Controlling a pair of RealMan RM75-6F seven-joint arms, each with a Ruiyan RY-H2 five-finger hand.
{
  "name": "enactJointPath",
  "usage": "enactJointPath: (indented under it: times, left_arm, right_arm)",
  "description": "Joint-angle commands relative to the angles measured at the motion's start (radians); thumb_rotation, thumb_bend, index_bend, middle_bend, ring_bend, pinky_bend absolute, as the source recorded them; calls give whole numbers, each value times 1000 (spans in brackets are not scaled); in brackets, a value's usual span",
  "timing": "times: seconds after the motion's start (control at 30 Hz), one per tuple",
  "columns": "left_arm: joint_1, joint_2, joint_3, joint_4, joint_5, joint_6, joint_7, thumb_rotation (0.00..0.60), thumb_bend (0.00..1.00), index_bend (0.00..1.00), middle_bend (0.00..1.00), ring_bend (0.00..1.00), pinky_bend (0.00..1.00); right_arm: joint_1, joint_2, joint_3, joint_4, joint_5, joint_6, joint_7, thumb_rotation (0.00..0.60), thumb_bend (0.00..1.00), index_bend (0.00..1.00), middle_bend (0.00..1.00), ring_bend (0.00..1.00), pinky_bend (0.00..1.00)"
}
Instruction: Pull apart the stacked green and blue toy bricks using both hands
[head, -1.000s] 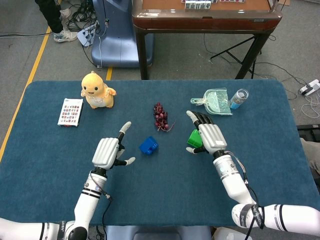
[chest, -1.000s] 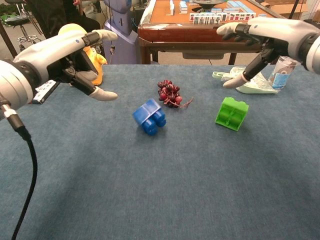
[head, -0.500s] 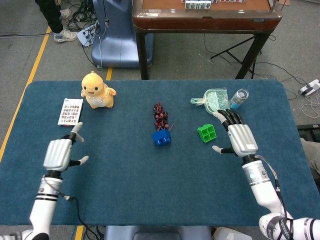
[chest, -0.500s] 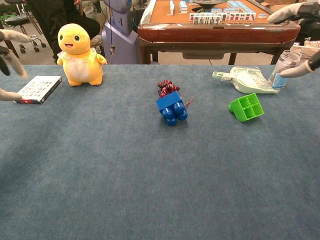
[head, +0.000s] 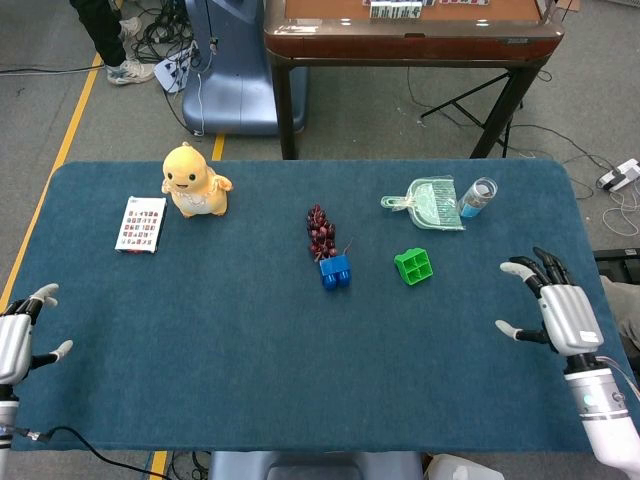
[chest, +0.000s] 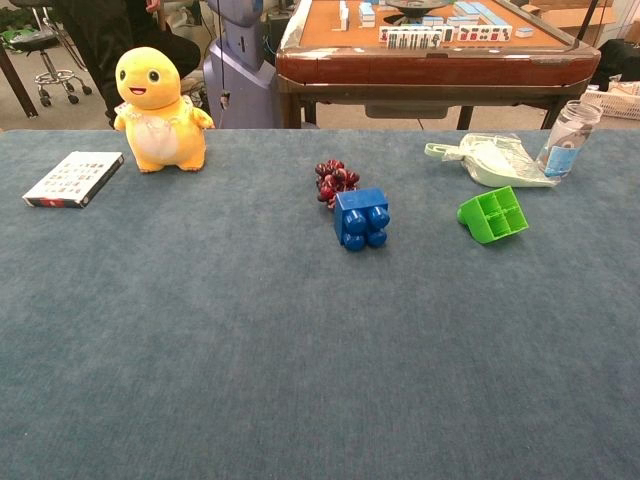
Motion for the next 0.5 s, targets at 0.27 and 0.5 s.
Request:
enactJointPath:
  times: [0.27, 0.5]
  left_arm:
    - [76, -26, 1, 36, 38, 53, 12, 600, 76, 260, 339, 316, 530]
    - [86, -29, -16, 22, 57, 44, 33, 600, 75, 261, 339, 317, 530]
  right_arm:
    - [-85, 15, -8, 57, -33, 20, 87, 600, 41, 263, 199, 15, 57]
    - [-104, 7, 7, 72, -42, 7, 115, 600, 41, 269, 199, 15, 57]
